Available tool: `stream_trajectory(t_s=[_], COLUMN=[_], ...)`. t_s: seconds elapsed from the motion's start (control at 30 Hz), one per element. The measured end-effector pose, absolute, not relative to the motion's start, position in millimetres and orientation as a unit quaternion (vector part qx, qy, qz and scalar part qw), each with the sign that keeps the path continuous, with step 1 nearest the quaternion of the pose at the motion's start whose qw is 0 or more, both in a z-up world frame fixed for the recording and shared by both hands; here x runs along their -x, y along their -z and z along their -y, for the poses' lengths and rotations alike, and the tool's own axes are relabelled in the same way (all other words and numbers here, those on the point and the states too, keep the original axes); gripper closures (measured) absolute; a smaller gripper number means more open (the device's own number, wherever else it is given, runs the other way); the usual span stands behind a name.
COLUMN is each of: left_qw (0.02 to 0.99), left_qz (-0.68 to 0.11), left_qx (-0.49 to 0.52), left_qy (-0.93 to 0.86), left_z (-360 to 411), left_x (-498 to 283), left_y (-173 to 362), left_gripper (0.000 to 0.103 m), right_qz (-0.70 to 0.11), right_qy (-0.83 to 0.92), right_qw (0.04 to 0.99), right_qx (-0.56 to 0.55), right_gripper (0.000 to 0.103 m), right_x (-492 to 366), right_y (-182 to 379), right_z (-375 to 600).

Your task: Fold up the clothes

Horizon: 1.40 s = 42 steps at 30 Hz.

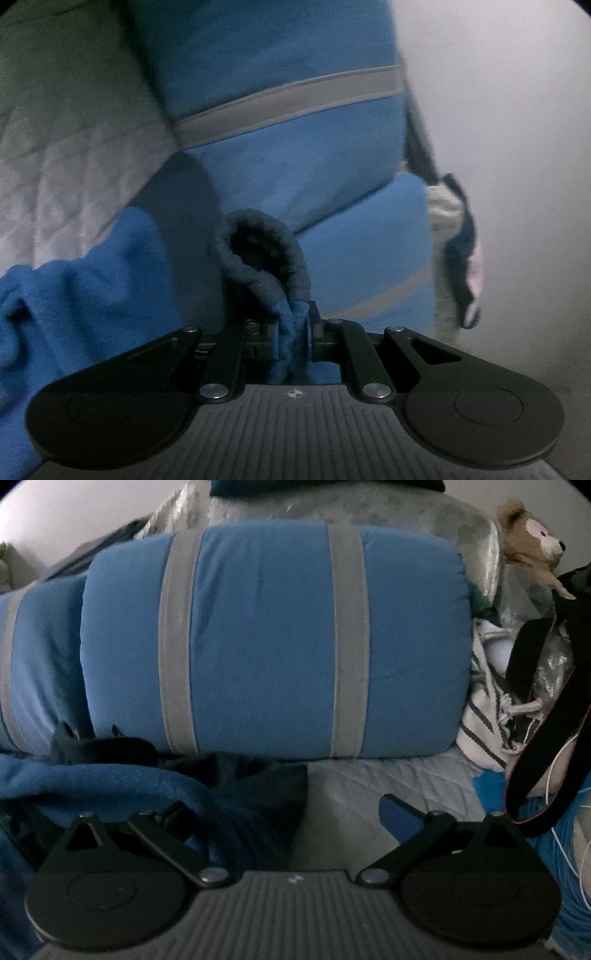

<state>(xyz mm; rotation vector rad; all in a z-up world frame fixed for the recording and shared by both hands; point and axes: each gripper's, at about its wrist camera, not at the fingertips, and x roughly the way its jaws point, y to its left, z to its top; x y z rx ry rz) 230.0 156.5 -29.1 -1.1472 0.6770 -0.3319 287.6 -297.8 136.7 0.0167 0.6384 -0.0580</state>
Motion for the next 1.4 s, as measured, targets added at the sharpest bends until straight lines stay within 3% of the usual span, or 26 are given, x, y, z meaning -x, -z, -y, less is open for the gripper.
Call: stream_trajectory(t_s=[0.5, 0.7, 0.9, 1.13, 1.4], left_qw=[0.746, 0.746, 0.746, 0.751, 0.77], left_qz=[-0.321, -0.32, -0.322, -0.312, -0.286], left_qx=[0.562, 0.562, 0.56, 0.552, 0.531], left_qy=[0.154, 0.158, 0.161, 0.184, 0.208], left_z=[-158.9, -158.7, -159.5, -162.3, -171.0], left_x=[-230.1, -230.5, -229.7, -227.8, -219.9], left_y=[41.0, 40.0, 39.4, 27.5, 9.8], left_gripper=[0.091, 0.091, 0.091, 0.091, 0.091], right_qz=[-0.368, -0.393, -0.411, -0.406, -0.368], right_qy=[-0.027, -0.086, -0.019, 0.046, 0.029], right_qw=[0.929, 0.913, 0.907, 0.907, 0.924], right_qx=[0.001, 0.062, 0.091, 0.103, 0.102], right_gripper=[0.0, 0.0, 0.0, 0.0, 0.0], right_x=[-266.0, -253.3, -271.1, -271.1, -250.2], right_y=[-112.8, -103.7, -66.8, -57.3, -86.2], right_z=[306.0, 279.7, 266.6, 287.0, 328.0])
